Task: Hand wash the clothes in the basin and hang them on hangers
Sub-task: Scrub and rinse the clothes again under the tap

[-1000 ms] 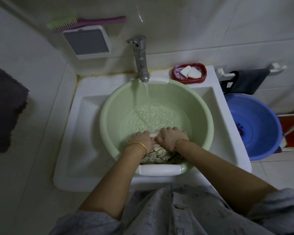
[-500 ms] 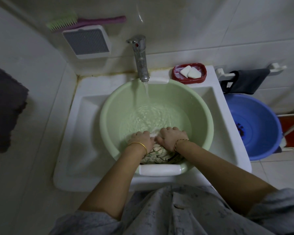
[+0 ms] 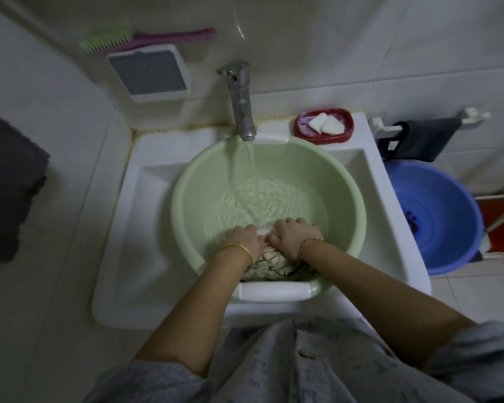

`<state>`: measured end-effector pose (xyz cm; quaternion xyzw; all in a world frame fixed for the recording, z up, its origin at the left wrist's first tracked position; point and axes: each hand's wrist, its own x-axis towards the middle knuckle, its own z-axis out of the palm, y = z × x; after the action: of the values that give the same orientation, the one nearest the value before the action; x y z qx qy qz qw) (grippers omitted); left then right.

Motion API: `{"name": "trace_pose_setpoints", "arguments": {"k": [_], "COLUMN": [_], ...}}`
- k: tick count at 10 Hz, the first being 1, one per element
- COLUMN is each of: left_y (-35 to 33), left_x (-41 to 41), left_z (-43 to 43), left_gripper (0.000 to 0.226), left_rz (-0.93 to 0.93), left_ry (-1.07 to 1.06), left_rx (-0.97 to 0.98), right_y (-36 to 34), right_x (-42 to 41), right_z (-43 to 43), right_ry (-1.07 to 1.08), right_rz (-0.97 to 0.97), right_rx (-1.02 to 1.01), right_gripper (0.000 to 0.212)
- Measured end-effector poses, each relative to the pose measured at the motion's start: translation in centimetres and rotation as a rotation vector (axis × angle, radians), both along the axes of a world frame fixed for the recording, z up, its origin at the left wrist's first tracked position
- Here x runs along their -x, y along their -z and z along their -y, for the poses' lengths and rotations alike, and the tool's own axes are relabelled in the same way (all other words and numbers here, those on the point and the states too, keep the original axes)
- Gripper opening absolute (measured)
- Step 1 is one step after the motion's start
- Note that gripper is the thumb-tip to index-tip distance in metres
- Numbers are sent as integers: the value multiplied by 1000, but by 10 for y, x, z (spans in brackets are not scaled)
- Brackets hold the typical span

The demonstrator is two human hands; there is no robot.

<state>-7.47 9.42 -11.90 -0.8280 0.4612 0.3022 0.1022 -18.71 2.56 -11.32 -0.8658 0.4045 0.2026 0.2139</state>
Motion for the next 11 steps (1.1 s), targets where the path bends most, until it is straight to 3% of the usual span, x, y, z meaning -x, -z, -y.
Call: {"name": "trace_pose_setpoints", "arguments": {"k": [11], "left_y": [2], "left_x": [-1], "left_z": [0], "left_gripper": [46], "left_rz": [7], "left_ry": [1], "left_rx": [4], "right_y": [0], "right_x": [0], "right_z": [0], "right_ry": [5], "right_rz": [1], "right_rx": [-4], "right_gripper": [49]}}
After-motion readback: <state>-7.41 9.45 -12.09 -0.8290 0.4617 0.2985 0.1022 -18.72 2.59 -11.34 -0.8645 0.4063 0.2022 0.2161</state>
